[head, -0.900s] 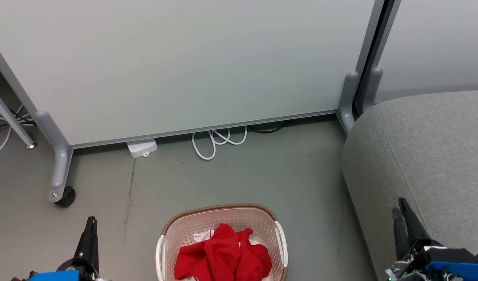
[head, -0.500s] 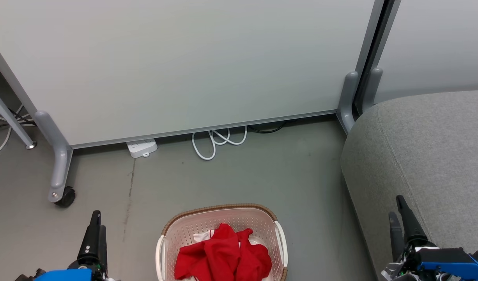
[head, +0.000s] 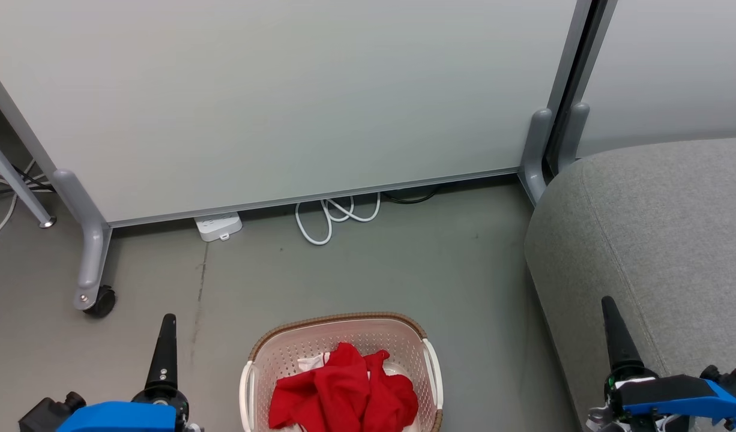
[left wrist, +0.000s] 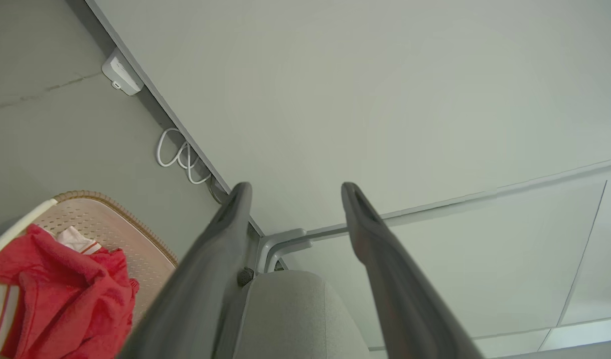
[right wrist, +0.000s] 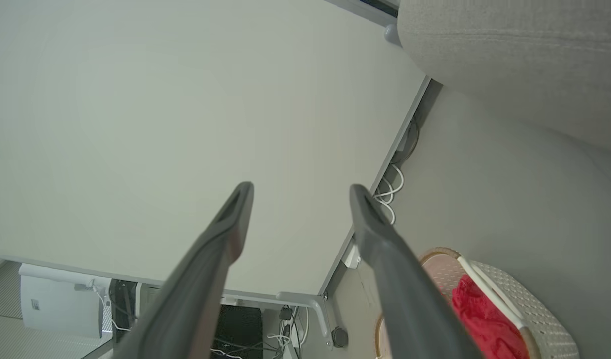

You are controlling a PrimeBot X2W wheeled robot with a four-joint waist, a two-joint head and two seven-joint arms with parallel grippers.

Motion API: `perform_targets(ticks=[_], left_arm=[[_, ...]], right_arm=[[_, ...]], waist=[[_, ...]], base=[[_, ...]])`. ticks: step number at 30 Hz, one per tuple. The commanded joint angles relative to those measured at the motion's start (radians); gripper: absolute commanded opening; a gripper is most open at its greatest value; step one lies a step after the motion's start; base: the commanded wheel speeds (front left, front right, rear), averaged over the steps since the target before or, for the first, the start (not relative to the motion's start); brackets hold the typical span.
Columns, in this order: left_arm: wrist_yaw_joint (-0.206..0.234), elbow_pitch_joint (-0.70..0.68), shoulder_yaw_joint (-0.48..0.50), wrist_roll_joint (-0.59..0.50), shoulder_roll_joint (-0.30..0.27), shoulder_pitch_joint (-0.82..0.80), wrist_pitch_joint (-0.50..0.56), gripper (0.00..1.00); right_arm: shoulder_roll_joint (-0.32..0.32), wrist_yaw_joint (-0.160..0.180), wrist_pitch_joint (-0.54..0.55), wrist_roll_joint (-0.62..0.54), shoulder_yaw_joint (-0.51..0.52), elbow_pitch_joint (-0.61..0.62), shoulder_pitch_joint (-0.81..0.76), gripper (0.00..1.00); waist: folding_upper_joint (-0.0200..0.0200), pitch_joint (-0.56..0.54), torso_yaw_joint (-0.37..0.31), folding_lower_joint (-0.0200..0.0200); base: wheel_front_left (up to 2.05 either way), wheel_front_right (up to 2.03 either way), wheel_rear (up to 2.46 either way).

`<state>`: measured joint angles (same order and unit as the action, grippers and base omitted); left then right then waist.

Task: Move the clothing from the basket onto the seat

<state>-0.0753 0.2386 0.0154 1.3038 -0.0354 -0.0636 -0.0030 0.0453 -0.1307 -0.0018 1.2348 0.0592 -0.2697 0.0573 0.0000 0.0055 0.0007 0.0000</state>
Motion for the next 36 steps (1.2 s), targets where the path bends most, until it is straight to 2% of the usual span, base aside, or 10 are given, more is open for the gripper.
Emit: perform_targets(ticks=[1,19,36], left_arm=[[0.006,-0.029,-0.013,-0.061,-0.010,-0.031,-0.013,1.00],[0.024,-0.044,-0.079,-0.439,-0.017,-0.036,-0.078,1.00],[0.027,-0.061,-0.108,-0.647,-0.016,-0.031,-0.127,1.00]], right_arm=[[0.004,0.000,-0.014,-0.065,-0.005,0.022,0.022,1.00],[0.005,0.000,-0.063,-0.414,-0.018,0.050,0.022,1.00],[0.005,0.000,-0.089,-0.624,-0.034,0.066,0.023,1.00]], waist=[[0.0000,0.001,0.000,0.0000],[0.0000,0.004,0.000,0.0000],[0.0000,0.008,0.002,0.0000]], base=[[0.00,0.00,0.00],[0.00,0.00,0.00],[0.00,0.00,0.00]])
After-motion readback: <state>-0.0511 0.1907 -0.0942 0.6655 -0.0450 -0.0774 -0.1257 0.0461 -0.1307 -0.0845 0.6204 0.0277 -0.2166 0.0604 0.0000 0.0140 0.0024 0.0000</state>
